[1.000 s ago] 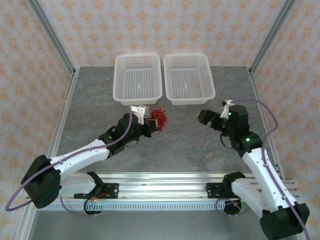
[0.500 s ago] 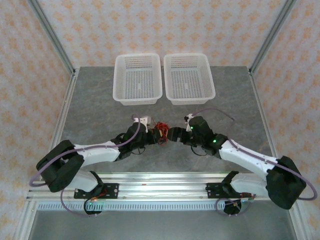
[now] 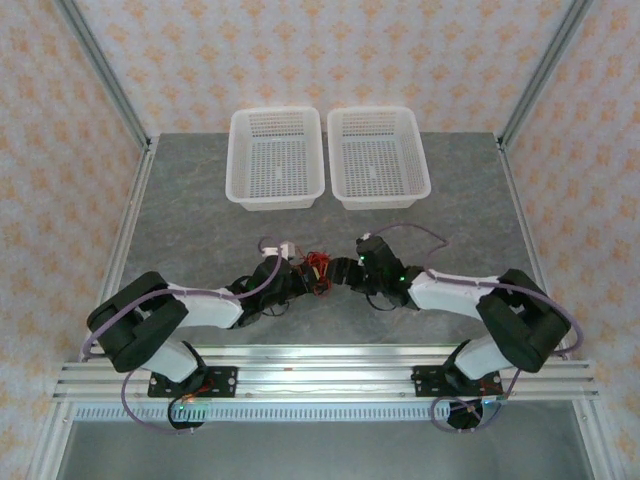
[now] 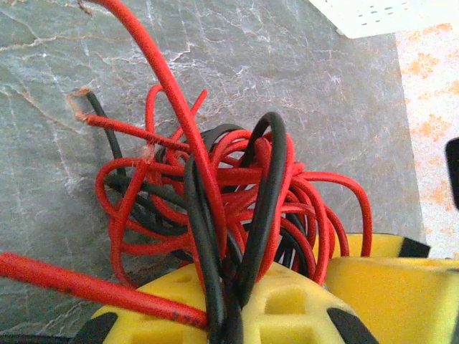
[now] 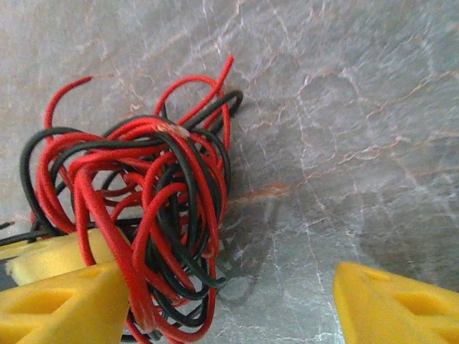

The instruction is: Untangle the cables

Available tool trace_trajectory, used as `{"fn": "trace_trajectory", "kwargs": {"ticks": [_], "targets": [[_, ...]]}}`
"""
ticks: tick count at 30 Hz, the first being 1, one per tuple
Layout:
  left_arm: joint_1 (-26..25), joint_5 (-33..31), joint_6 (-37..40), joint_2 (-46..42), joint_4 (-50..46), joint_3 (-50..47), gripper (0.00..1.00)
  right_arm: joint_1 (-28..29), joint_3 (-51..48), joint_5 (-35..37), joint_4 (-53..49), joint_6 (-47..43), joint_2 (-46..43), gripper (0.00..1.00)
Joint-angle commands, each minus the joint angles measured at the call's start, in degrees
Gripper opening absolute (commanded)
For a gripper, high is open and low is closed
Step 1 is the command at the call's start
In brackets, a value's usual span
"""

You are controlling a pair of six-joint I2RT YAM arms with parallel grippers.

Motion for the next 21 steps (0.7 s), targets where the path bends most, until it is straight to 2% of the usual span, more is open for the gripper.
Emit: {"fn": "trace_trajectory", "kwargs": {"ticks": [1, 6, 8, 10, 13, 14, 16, 18, 21], "targets": [[-0.3, -1.65, -2.15, 1.94, 4.13, -1.42, 0.0, 0.86, 0.67, -0.26, 3.71, 0.92, 1.71, 0.73], [-0.3, -1.57, -3.53, 3.62, 6.1, -2.81, 0.0, 1.14, 0.76, -0.32, 4.37, 1.01, 3.82, 0.72], [-0.3, -1.63, -3.9, 3.73, 6.64, -3.28, 0.0, 1.14, 0.82, -0.06, 4.48, 0.95, 4.61, 0.66], [-0.29, -1.62, -4.11, 3.5, 7.29, -3.74, 0.0, 1.12, 1.01, 0.17, 4.58, 0.62, 5.66, 0.52], [-0.22, -0.93, -3.98, 2.23, 9.17, -4.57, 0.01, 1.13, 1.27, 0.63, 5.28, -0.16, 6.99, 0.17], [-0.22, -0.42, -3.55, 1.44, 9.92, -4.77, 0.07, 1.14, 1.19, 0.65, 5.8, -0.79, 7.12, 0.1], [-0.2, 0.55, -2.31, -0.24, 10.14, -4.72, 0.25, 1.14, 1.1, 0.73, 6.6, -3.13, 6.69, 0.02], [-0.22, 1.4, -0.18, -2.59, 7.88, -4.05, 0.45, 1.14, 0.78, 1.82, 6.5, -6.83, 5.11, 0.0], [-0.22, 1.38, 3.84, -6.6, 1.05, -2.41, 0.62, 1.14, 0.04, 4.51, 5.07, -14.06, 0.92, 0.0]]}}
